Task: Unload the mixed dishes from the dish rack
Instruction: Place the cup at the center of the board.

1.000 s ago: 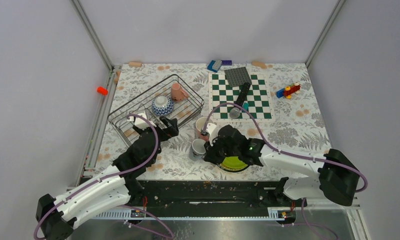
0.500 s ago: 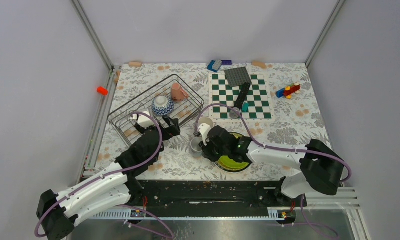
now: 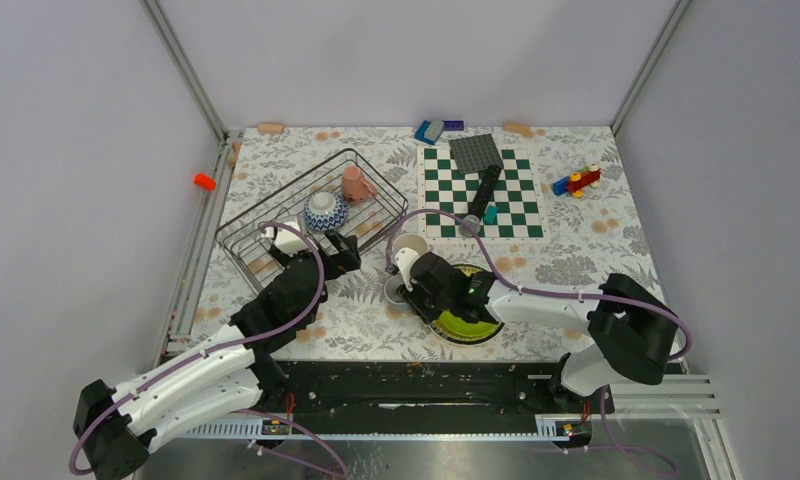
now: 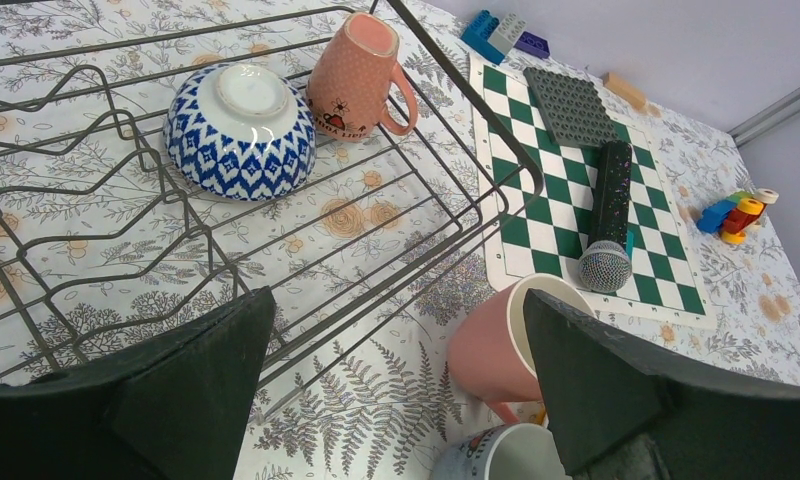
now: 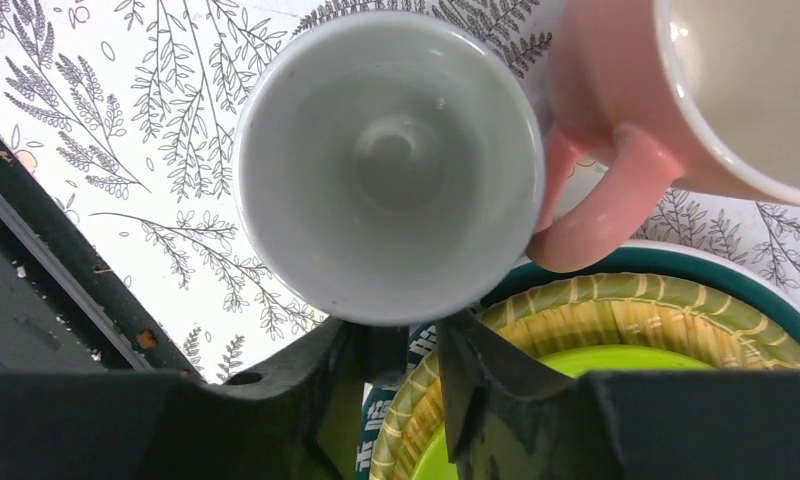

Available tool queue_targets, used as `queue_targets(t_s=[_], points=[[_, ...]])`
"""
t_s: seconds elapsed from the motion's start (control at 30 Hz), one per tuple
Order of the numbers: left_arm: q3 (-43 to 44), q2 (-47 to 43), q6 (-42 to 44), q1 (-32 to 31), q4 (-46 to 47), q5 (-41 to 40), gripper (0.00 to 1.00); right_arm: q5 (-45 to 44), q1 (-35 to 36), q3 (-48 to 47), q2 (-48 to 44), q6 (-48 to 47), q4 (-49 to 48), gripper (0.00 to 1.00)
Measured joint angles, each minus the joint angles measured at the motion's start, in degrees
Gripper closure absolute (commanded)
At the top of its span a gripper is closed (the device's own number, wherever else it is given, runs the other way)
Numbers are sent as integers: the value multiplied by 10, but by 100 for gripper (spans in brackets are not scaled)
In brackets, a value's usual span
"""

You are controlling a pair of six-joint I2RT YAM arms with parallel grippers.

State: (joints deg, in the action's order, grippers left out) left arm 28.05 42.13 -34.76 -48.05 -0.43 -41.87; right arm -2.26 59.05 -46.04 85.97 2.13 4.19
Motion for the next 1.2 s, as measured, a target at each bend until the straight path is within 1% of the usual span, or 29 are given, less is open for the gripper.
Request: queue_targets(t_s=[0.03,0.13,0.17,0.33,0.37,0.4,0.43,0.47,0.57,0.7,0.8,0.97,1.07,1.2], points=[[0,0,0,0,0,0,1,-3,0,-2,0,-3,0,52],[0,0,2,0,0,-1,1,-13,0,-5,-3,-8,4,45],[0,0,2,0,0,-2,1,-14,0,-5,-7,-8,5,41],[6,3,3,0,-3,-3,1,-14,0,-3,-50,-10,8,28],[11,7,4,0,-4,-4,1,-14,0,-1,-63,-10,7,23],[18,14,5,0,-4,-6,1,-13,0,5,-80,-11,6,15],[24,20,6,0,-4,-6,1,-13,0,10,-97,-10,5,5],[31,28,8,2,-3,-6,1,-13,0,19,-119,-11,2,1],[50,57,17,19,4,9,1,-13,0,49,-185,-8,-10,1],[70,96,22,80,7,68,1,-25,0,104,-275,11,-56,0],[103,143,24,125,5,111,1,-59,1,145,-327,30,-92,0],[184,240,38,173,-3,171,1,-150,1,182,-369,60,-116,0],[259,313,50,201,-35,205,1,-198,1,190,-380,76,-126,0],[339,390,65,224,-71,227,1,-237,1,193,-385,92,-127,0]])
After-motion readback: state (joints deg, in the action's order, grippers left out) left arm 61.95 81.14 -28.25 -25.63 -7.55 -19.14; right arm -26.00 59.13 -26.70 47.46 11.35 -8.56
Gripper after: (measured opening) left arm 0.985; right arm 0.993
